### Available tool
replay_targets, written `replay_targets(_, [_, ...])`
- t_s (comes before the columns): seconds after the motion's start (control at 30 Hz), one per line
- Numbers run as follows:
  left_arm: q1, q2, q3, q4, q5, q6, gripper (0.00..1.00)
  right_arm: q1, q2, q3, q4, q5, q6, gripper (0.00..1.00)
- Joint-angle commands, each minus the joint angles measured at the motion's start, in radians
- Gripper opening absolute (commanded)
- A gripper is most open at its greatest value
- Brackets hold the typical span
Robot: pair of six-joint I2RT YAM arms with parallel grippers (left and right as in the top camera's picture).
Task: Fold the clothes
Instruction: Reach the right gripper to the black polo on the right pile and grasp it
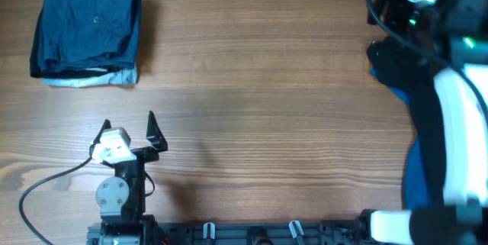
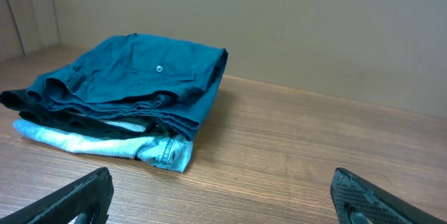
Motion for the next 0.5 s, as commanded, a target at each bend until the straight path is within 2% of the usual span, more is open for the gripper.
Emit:
replay_targets(0.0, [-0.005,-0.003,-0.003,0.0,-0.013,0.023,1.0,-0.012,0.152,0.023,0.005,0.096,-0.047,1.0])
replay_targets(0.07, [-0.005,-0.003,-0.003,0.0,-0.013,0.023,1.0,-0.021,0.232,0.023,0.024,0.175,-0.012,0.99])
replay_targets(0.13, [-0.005,-0.003,-0.003,0.0,-0.013,0.023,1.0,-0.035,0.313,0.023,0.047,0.224,0.066,0.85])
replay_targets(0.2, [-0.005,-0.003,-0.003,0.0,-0.013,0.023,1.0,-0.042,0.38,0.023,0.075,0.225,0.067,0.82])
replay_targets(0.33, [-0.005,-0.003,-0.003,0.0,-0.013,0.023,1.0,-0.056,0.489,0.022,0.145,0.243,0.171,0.73])
replay_targets(0.47, [-0.005,-0.003,-0.003,0.0,-0.013,0.023,1.0,-0.055,0.531,0.022,0.171,0.24,0.208,0.73])
